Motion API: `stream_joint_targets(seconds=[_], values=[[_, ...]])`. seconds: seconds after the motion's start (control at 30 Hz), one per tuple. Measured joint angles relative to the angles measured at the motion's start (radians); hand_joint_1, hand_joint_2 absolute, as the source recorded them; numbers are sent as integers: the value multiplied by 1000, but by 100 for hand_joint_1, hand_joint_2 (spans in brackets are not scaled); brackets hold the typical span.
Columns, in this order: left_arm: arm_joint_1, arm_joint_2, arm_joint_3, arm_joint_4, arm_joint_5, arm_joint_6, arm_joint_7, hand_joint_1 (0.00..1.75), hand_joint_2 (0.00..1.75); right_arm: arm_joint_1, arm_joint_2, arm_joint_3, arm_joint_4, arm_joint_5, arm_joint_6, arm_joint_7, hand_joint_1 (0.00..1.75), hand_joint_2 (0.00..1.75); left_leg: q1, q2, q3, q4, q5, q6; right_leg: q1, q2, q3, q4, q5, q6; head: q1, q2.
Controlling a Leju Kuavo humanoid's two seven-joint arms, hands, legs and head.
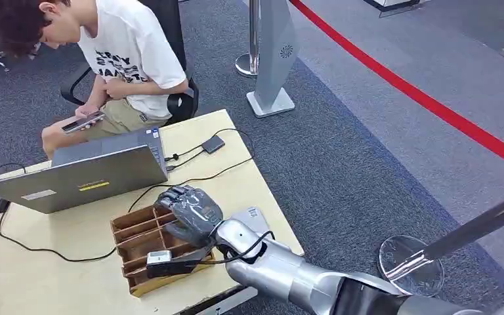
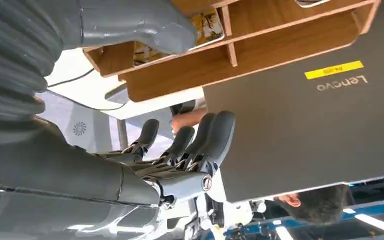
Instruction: Pass the card to the sensor for recognition and then transmit it.
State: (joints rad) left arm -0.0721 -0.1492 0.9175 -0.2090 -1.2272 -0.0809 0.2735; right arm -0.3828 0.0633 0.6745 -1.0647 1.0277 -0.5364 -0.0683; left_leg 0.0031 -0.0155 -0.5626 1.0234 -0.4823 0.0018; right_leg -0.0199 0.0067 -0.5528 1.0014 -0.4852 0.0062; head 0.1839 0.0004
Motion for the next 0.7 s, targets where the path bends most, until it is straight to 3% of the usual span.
stream_joint_targets(seconds=[0.1, 0.5, 0.7], values=[[0, 0, 0, 0, 0, 0, 0, 0, 0, 0, 0, -2, 5, 0, 1, 0, 72, 175, 0, 0, 0, 0, 0, 0, 0, 0, 0, 0, 0, 0, 0, 0], [0, 0, 0, 0, 0, 0, 0, 0, 0, 1, 0, -10, 18, 0, 0, -12, 98, 175, 0, 0, 0, 0, 0, 0, 0, 0, 0, 0, 0, 0, 0, 0], [0, 0, 0, 0, 0, 0, 0, 0, 0, 1, 0, -11, 28, 2, 3, -15, 86, 175, 0, 0, 0, 0, 0, 0, 0, 0, 0, 0, 0, 0, 0, 0]])
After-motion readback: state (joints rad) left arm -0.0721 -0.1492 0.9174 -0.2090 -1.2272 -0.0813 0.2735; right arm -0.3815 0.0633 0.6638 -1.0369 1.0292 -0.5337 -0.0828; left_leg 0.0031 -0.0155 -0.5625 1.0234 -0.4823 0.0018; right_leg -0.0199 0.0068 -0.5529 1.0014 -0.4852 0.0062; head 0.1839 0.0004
